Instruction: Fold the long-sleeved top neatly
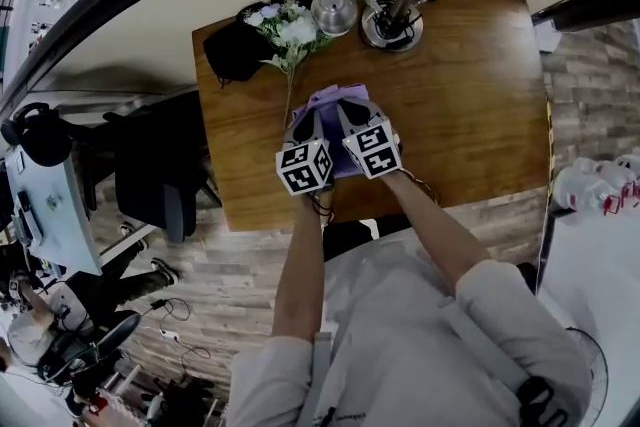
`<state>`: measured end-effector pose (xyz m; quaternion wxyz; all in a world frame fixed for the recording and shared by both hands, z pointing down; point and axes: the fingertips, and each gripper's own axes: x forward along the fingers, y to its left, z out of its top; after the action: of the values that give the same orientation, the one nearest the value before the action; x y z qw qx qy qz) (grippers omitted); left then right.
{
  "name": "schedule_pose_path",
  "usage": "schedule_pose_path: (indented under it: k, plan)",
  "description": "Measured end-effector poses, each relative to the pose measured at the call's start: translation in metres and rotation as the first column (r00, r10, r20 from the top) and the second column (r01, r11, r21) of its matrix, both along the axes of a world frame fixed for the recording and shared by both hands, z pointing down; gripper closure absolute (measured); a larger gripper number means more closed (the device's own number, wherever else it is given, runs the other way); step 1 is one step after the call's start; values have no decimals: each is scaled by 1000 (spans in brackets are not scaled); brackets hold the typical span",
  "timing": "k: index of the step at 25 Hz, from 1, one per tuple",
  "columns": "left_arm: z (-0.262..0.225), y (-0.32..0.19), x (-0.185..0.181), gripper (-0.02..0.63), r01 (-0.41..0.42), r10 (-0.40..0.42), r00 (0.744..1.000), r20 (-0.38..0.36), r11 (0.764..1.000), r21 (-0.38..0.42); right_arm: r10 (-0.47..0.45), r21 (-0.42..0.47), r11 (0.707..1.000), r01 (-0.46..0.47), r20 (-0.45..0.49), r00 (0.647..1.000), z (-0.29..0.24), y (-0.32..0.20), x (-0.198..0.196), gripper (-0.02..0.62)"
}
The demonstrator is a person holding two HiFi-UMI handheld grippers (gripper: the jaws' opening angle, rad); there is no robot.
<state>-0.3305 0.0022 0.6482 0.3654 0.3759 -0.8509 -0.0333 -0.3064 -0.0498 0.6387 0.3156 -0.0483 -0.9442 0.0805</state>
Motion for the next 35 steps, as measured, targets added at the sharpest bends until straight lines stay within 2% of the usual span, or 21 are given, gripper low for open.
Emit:
schedule_pose_path:
  k: [4, 9, 11, 16, 18, 20, 22, 24, 27, 31, 35]
  plan:
    - [9, -2, -7, 583, 20, -20, 1000, -7, 1000, -19, 0, -3, 1000, 0, -47, 999, 16, -3, -9, 592]
    - [16, -2, -10, 583, 29, -30, 999, -19, 999, -45, 11, 71, 997, -4, -88, 996, 30, -1, -12, 592]
    - [17, -3, -10, 583, 29, -29, 1000, -5, 998, -56, 12, 73, 997, -5, -99, 995, 34, -2, -12, 592]
    - [18, -4, -7, 583, 19, -20, 1000, -15, 995, -100, 0, -1, 1000, -1, -146, 989, 32, -4, -12, 592]
    - [19, -5, -8, 583, 11, -14, 999, -35, 997, -80, -6, -15, 1000, 3, -164, 987, 35, -4, -15, 591]
    - [14, -6, -12, 583, -11, 8, 999, -52, 999, -50, -29, -74, 997, 16, -185, 982, 30, -3, -17, 592]
    - [-1, -2, -8, 583, -44, 42, 998, -42, 999, -28, -62, -148, 988, 38, -160, 985, 10, 1, -10, 592]
    - [-17, 8, 3, 581, -64, 64, 998, -8, 998, -2, -84, -162, 984, 70, -84, 993, -14, 9, 7, 592]
    - [-22, 31, 29, 583, -64, 64, 998, 3, 998, 26, -167, -110, 981, 163, -31, 985, -21, 35, 46, 591]
    - [-4, 59, 59, 583, -67, 67, 998, -13, 998, 13, -328, 5, 944, 330, -90, 940, 9, 74, 99, 591]
    - [15, 77, 70, 583, -58, 59, 997, -54, 998, 21, -375, 104, 917, 384, -98, 922, 21, 77, 118, 591]
